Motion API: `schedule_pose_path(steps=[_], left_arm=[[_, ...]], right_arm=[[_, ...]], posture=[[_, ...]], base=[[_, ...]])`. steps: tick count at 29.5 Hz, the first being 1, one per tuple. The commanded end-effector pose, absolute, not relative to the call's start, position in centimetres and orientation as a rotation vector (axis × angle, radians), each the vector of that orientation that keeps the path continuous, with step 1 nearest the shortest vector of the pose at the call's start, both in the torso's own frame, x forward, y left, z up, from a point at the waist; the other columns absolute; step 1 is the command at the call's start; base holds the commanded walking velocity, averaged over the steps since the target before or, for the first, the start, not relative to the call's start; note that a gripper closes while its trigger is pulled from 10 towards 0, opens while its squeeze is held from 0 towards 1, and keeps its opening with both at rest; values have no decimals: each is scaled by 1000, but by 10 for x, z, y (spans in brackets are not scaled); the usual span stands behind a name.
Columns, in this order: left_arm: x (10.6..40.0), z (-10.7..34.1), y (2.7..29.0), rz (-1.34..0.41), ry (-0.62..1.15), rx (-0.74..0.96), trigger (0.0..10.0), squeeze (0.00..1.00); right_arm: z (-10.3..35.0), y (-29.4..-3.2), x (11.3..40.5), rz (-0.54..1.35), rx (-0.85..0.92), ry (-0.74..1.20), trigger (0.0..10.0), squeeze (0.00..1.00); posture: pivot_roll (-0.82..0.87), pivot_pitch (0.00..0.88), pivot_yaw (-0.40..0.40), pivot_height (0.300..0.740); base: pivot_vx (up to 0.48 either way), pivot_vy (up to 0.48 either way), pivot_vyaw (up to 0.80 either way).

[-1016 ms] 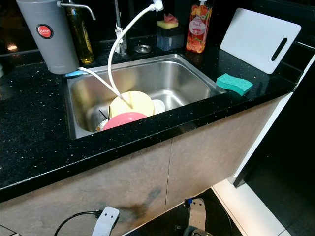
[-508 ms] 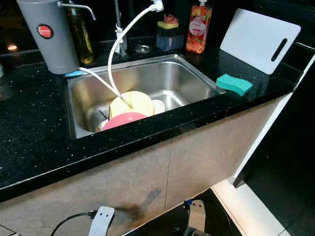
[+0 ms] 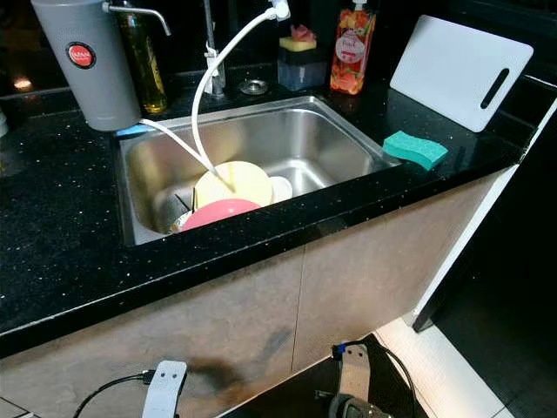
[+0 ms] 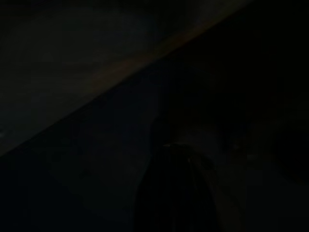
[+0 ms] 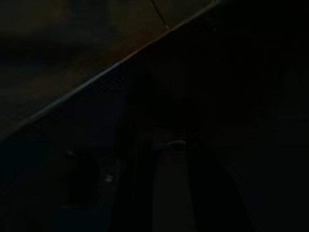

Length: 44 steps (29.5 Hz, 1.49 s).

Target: Kitchen organization

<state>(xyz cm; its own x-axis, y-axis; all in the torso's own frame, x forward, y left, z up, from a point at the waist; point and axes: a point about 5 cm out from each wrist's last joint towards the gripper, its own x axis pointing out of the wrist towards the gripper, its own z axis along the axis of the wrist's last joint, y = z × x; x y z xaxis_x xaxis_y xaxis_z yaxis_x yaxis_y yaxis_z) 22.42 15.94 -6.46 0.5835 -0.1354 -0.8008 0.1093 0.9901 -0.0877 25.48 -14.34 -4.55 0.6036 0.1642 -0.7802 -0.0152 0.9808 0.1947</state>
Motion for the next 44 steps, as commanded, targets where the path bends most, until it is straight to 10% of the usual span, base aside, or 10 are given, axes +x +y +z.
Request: schedule_pose_path(steps=[1,44], left_arm=[[228,-62,146,-243,912,-43,10000,0],[224,-66,144,-202,982,24,10000,0]], right_arm=[[-45,-132,255,228,63,918,10000,0],[-52,-133,246,94,212,998,10000,0]], posture=[[74,134,-36,740],[73,164,-52,740]], base=[[0,0,0],[0,0,0]])
